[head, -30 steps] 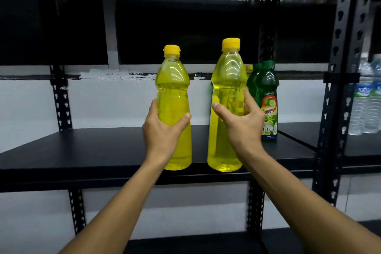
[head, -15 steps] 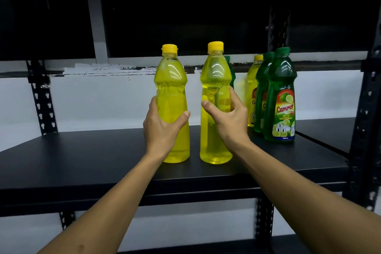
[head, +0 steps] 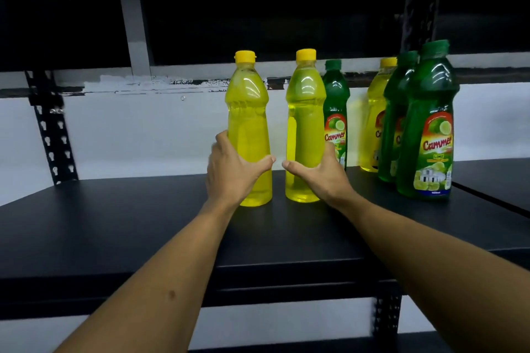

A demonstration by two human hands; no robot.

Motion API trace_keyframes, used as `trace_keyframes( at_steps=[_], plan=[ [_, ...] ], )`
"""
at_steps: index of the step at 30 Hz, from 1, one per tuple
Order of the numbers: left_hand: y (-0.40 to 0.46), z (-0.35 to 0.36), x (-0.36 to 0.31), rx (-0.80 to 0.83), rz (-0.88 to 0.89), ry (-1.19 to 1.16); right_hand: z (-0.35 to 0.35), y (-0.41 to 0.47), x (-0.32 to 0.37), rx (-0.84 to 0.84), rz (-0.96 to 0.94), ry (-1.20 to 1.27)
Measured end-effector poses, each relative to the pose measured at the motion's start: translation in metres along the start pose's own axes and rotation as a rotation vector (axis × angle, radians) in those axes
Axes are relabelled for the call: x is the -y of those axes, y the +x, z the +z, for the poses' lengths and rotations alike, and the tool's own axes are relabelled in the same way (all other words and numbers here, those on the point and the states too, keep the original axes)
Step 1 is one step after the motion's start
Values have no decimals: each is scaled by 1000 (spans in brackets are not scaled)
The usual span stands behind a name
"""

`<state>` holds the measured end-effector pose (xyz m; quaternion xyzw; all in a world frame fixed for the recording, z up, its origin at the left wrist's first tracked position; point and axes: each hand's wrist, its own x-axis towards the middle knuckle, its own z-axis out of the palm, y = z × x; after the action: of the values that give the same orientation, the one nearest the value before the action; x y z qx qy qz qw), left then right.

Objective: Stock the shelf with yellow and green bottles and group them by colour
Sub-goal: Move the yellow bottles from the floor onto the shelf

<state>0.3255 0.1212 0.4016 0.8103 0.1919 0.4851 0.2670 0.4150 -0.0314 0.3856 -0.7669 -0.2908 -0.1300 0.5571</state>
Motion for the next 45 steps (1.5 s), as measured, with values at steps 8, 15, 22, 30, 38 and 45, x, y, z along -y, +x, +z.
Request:
trace_keyframes(
  at_steps=[8,15,22,30,38,45],
  plan=[
    [-3,-9,8,64,-7,-124,-3,-4,6,-124,-2,-73],
    [-12,-15,11,138,55,-55,-4,-6,6,5,17,79],
    [-10,-15,14,111,71,35,-5,-8,7,-193,-156,-56],
    [-9,-11,16,305,-13,-264,-7,-5,9,-193,-56,104],
    [-4,-5,26,307,-12,-138,-16,-8,9,-238,-20,130],
    [-1,-5,29,152,-96,-19,-17,-5,6,-318,39,183]
  ],
)
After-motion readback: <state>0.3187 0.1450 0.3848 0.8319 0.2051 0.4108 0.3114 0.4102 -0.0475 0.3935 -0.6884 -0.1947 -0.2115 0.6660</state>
